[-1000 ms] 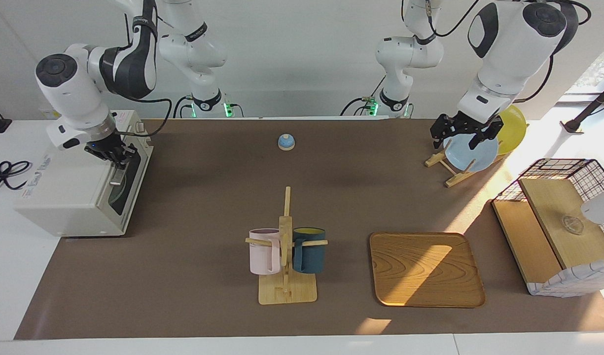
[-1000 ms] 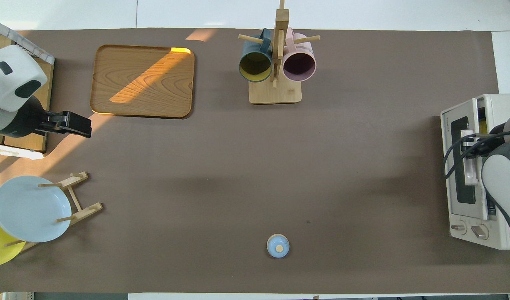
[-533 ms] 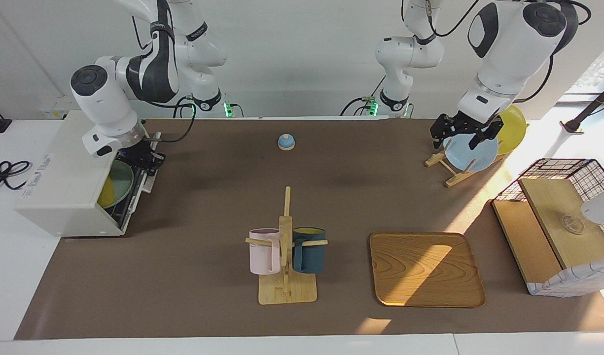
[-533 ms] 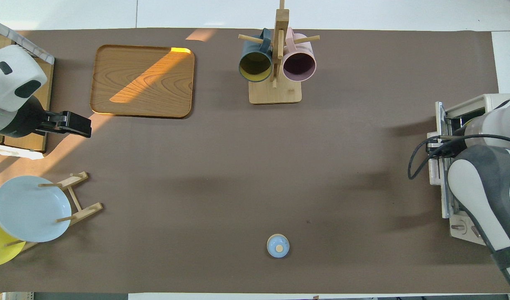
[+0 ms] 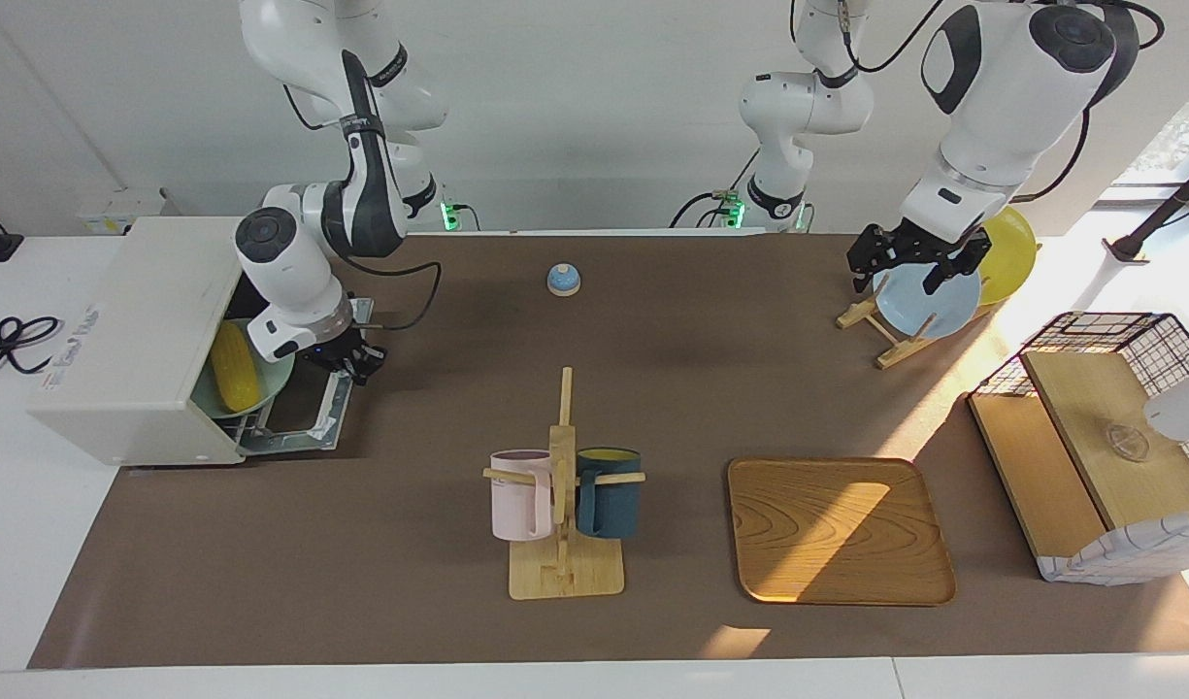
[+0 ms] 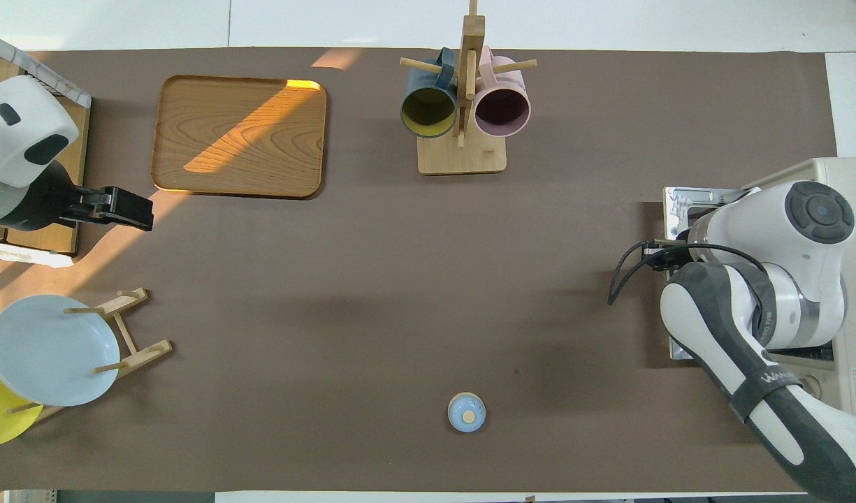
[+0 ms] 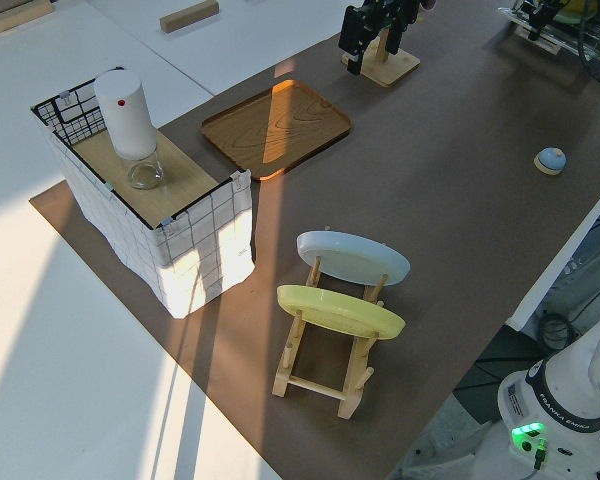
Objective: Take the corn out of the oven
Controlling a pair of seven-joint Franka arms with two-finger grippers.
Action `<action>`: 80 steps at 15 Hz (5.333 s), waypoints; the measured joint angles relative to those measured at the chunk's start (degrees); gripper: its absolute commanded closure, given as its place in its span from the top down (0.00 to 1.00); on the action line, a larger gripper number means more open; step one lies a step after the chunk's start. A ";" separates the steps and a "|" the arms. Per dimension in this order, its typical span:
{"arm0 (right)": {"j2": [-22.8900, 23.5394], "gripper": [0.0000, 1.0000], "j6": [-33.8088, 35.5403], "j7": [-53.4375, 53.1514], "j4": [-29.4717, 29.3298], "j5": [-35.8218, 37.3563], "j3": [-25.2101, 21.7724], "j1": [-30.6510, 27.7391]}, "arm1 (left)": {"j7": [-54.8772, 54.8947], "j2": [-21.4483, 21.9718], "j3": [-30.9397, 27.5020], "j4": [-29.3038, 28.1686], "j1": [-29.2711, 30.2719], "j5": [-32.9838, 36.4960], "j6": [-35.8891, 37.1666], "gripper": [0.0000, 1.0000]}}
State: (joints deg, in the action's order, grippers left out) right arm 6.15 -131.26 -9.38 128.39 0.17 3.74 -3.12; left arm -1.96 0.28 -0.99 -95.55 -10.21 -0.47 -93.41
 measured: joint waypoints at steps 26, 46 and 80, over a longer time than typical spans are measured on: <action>-1.01 0.26 -0.27 -0.36 0.14 1.83 -0.55 2.06 | 0.00 0.00 0.00 0.00 0.00 0.00 0.00 1.00; -2.72 0.36 16.27 -3.84 -7.01 13.39 -3.00 2.46 | 0.00 0.00 0.00 0.00 0.00 0.00 0.00 1.00; 12.63 0.00 23.68 -31.89 -29.57 5.21 -1.03 31.12 | 0.00 0.00 0.00 0.00 0.00 0.00 0.00 1.00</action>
State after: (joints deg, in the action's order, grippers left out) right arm 18.78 -107.58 -41.27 98.82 5.38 2.70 28.00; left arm -1.96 0.28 -0.99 -95.55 -10.21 -0.47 -93.40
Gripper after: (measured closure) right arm 0.974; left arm 0.000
